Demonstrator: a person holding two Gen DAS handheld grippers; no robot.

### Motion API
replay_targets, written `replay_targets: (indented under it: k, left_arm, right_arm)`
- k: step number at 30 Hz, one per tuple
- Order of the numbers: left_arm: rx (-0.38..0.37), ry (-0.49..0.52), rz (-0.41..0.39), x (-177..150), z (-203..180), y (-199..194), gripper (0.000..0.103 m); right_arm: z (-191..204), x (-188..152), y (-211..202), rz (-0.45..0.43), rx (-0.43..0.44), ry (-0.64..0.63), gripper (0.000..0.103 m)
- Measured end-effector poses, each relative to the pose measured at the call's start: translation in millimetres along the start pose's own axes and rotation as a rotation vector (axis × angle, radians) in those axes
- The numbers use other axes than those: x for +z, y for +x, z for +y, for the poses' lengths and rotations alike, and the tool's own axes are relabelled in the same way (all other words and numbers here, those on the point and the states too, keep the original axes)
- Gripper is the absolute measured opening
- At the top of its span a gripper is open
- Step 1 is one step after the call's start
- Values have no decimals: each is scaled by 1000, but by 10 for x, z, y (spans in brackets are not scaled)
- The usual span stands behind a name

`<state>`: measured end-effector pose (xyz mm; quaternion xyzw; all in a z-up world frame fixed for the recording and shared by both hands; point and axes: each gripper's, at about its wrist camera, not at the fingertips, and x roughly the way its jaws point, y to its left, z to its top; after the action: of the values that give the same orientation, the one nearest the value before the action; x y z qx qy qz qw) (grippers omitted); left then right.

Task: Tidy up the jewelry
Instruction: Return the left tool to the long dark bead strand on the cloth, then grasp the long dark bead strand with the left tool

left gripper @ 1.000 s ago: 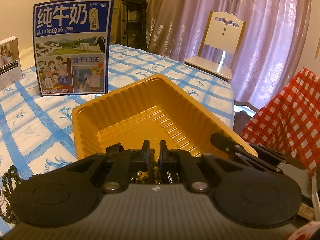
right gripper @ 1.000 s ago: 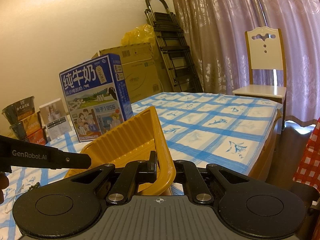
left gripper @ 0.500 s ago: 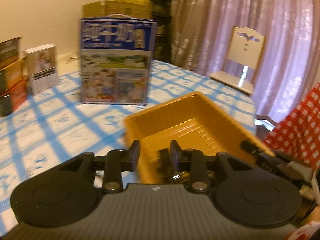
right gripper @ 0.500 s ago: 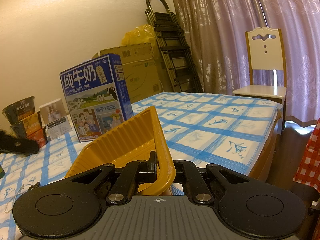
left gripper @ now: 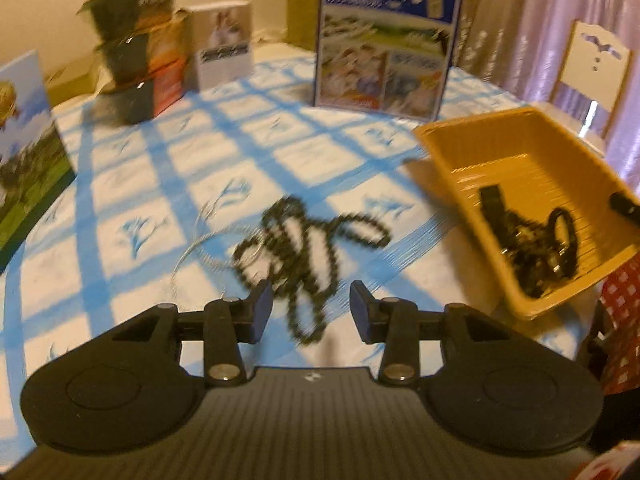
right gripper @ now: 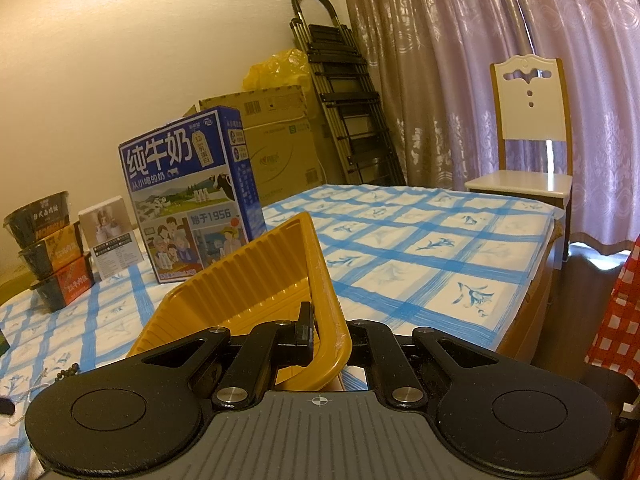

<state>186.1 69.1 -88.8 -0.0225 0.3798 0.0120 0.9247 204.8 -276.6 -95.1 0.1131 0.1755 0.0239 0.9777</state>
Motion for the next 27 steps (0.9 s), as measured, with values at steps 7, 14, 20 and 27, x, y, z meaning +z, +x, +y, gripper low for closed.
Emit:
replay_targets:
  k: [7,14,20,27]
  left_arm:
    - [11,-22,20,-31,66,136,45]
    - [0,-13,28,58,21,385,48]
    - [-3,22,34,153,-14,608,57]
    - [24,60,60,178,-56,843,55]
  right_arm:
    - [6,-2,4,0,0,-1,7]
    - [-1,0,0,0,0,0,7]
    - [0,0,0,0,0,0,7]
    - [-1,1,0,0,0,0,7]
